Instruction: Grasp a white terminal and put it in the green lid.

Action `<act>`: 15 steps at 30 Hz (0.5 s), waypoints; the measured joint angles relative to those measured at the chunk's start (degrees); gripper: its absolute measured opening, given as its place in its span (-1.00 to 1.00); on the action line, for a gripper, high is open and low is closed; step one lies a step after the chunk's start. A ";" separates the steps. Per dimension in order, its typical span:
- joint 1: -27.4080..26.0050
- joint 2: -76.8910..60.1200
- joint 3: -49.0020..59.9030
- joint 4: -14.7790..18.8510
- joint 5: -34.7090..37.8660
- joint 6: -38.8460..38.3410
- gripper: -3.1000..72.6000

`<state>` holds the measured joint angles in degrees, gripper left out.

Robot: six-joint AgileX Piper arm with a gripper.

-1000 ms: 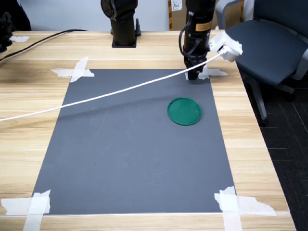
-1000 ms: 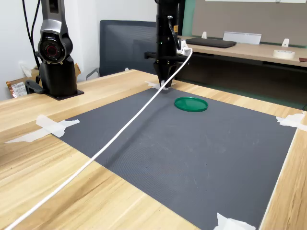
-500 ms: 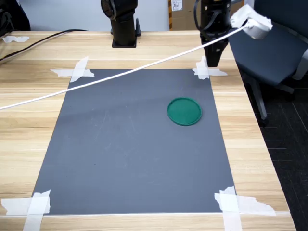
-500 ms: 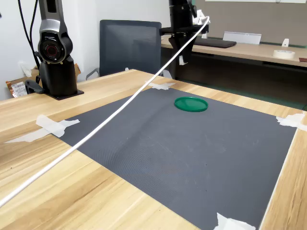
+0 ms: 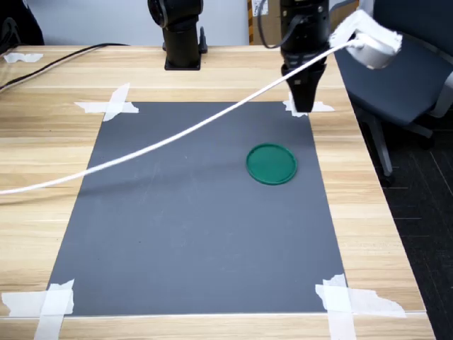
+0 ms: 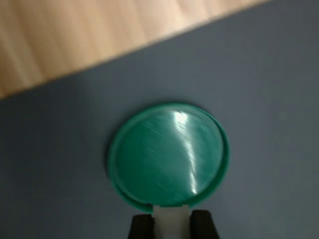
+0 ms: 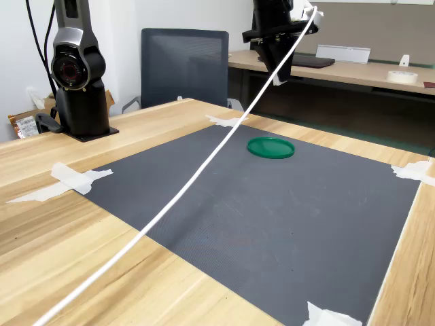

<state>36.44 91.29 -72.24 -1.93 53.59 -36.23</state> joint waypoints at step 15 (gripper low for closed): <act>-4.28 8.08 -0.16 -0.31 0.60 0.00 -0.70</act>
<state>32.16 99.36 -72.40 -2.24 54.19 -36.23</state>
